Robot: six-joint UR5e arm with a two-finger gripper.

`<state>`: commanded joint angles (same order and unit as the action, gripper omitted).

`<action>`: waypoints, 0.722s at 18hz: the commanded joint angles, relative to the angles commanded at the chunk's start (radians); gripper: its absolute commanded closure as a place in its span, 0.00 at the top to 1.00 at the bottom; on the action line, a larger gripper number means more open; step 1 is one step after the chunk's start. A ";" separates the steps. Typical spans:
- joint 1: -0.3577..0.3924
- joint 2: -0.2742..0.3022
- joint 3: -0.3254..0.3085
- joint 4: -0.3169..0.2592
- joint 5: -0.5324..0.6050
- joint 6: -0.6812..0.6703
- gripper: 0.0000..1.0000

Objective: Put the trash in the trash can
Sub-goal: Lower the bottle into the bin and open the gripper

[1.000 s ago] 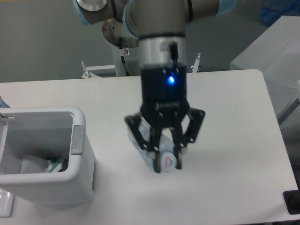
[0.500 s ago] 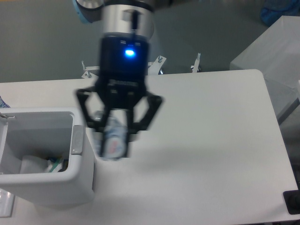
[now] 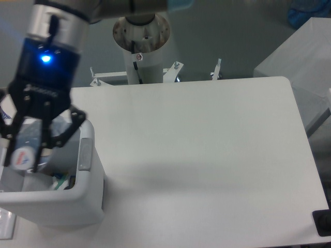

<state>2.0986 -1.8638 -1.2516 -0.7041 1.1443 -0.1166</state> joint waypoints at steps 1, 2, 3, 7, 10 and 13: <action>-0.002 0.000 -0.012 0.000 0.000 0.000 0.33; -0.003 0.000 -0.026 0.000 0.000 0.002 0.35; -0.003 0.000 -0.035 0.000 0.000 0.005 0.42; -0.003 0.000 -0.045 0.000 0.002 0.011 0.53; -0.003 -0.006 -0.043 0.000 0.003 0.023 0.59; 0.004 -0.006 -0.045 0.000 0.005 0.043 0.80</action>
<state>2.1030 -1.8699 -1.2962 -0.7041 1.1490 -0.0738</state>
